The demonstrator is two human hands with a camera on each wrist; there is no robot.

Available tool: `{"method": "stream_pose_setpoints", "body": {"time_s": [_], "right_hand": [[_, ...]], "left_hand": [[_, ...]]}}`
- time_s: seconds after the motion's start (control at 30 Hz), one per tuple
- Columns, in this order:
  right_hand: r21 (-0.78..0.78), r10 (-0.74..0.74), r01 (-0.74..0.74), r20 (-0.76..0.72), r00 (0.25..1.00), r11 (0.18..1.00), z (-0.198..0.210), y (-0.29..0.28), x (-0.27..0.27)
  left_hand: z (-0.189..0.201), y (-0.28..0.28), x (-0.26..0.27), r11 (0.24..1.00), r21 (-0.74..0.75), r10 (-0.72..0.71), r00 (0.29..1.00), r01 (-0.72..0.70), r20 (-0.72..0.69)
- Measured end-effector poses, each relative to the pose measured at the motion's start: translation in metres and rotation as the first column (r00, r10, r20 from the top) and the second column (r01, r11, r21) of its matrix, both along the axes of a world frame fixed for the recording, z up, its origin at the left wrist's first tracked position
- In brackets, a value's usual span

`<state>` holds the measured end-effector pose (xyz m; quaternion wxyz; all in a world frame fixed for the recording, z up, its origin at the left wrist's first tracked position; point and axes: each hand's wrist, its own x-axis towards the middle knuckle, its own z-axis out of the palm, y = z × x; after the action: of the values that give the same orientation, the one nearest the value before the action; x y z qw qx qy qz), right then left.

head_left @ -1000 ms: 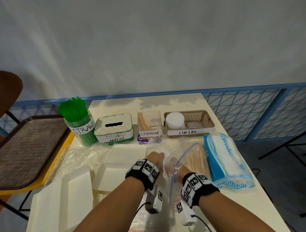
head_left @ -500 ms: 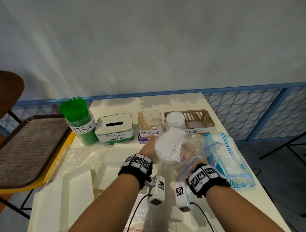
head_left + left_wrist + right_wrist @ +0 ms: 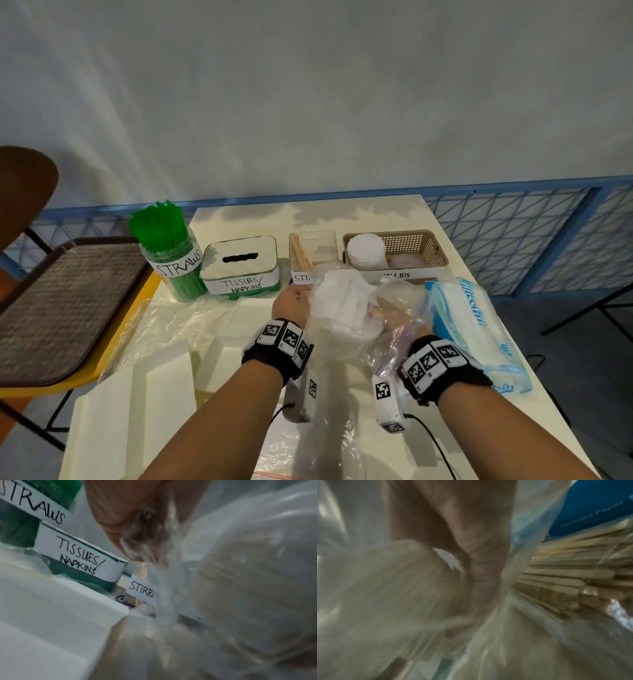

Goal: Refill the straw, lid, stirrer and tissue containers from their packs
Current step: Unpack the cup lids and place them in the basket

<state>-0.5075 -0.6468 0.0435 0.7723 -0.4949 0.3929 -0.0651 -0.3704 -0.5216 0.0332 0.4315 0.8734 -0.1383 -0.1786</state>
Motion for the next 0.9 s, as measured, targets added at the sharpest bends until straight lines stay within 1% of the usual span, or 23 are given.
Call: {"method": "stream_pose_setpoints", "body": {"time_s": [0.03, 0.07, 0.1, 0.13, 0.2, 0.23, 0.27, 0.37, 0.43, 0.5, 0.6, 0.7, 0.73, 0.77, 0.8, 0.83, 0.87, 0.9], "right_hand": [[0.098, -0.002, 0.002, -0.006, 1.000, 0.995, 0.005, -0.002, 0.003], [0.086, -0.010, 0.012, -0.015, 1.000, 0.996, 0.003, -0.009, 0.004], [0.028, 0.043, -0.043, 0.001, 0.999, 0.999, 0.002, -0.012, 0.001], [0.027, 0.059, -0.059, 0.002, 0.998, 0.998, 0.003, -0.014, -0.002], [0.032, 0.071, -0.069, -0.039, 0.997, 0.997, 0.000, -0.022, -0.007], [0.013, 0.063, -0.062, -0.060, 0.996, 0.998, 0.000, -0.026, -0.008], [-0.004, 0.049, -0.050, -0.081, 0.996, 0.999, 0.002, -0.029, -0.010], [-0.034, 0.017, -0.020, -0.077, 0.997, 0.999, 0.004, -0.042, -0.013], [-0.028, -0.020, 0.018, -0.061, 0.998, 0.999, 0.006, -0.048, -0.019], [-0.033, -0.072, 0.071, -0.034, 0.997, 0.997, 0.009, -0.057, -0.024], [-0.029, -0.159, 0.159, 0.002, 0.987, 0.987, 0.012, -0.072, -0.031], [-0.044, -0.219, 0.221, 0.048, 0.974, 0.974, 0.020, -0.085, -0.033], [-0.049, -0.221, 0.225, 0.078, 0.972, 0.973, 0.024, -0.087, -0.031], [-0.060, -0.222, 0.230, 0.115, 0.968, 0.971, 0.030, -0.088, -0.029], [-0.074, -0.217, 0.231, 0.155, 0.964, 0.970, 0.037, -0.088, -0.026], [-0.094, -0.208, 0.229, 0.193, 0.959, 0.969, 0.043, -0.087, -0.021], [-0.127, -0.196, 0.229, 0.230, 0.953, 0.965, 0.049, -0.084, -0.016], [-0.183, -0.180, 0.231, 0.260, 0.949, 0.956, 0.054, -0.081, -0.010]], "left_hand": [[-0.004, 0.003, 0.001, 1.000, 0.007, 0.010, 0.999, -0.011, 0.040], [-0.006, 0.006, 0.000, 1.000, 0.010, 0.002, 0.998, -0.003, 0.064], [-0.008, 0.009, -0.001, 0.999, 0.013, -0.032, 0.996, 0.031, 0.087], [-0.011, 0.011, 0.000, 0.996, 0.037, -0.081, 0.990, 0.077, 0.117], [-0.017, 0.016, 0.002, 0.976, 0.163, -0.169, 0.974, 0.145, 0.148], [-0.019, 0.019, 0.005, 0.963, 0.223, -0.189, 0.970, 0.152, 0.152], [-0.022, 0.021, 0.009, 0.949, 0.277, -0.195, 0.968, 0.147, 0.154], [-0.025, 0.025, 0.012, 0.900, 0.416, -0.195, 0.974, 0.132, 0.114], [-0.024, 0.026, 0.008, 0.850, 0.509, -0.217, 0.970, 0.135, 0.106], [-0.028, 0.027, 0.005, 0.787, 0.601, -0.269, 0.955, 0.141, 0.128], [-0.035, 0.027, -0.001, 0.719, 0.683, -0.304, 0.942, 0.129, 0.143], [-0.030, 0.025, -0.010, 0.624, 0.776, -0.342, 0.926, 0.094, 0.162], [-0.022, 0.023, -0.012, 0.633, 0.771, -0.358, 0.911, 0.075, 0.205], [-0.012, 0.019, -0.011, 0.688, 0.723, -0.361, 0.892, 0.060, 0.270], [0.003, 0.013, -0.008, 0.781, 0.623, -0.331, 0.879, 0.050, 0.344], [0.020, 0.006, -0.004, 0.877, 0.478, -0.269, 0.879, 0.054, 0.395], [0.039, -0.002, 0.002, 0.949, 0.306, -0.195, 0.900, 0.073, 0.390], [0.059, -0.011, 0.005, 0.982, 0.159, -0.146, 0.943, 0.102, 0.300]]}}
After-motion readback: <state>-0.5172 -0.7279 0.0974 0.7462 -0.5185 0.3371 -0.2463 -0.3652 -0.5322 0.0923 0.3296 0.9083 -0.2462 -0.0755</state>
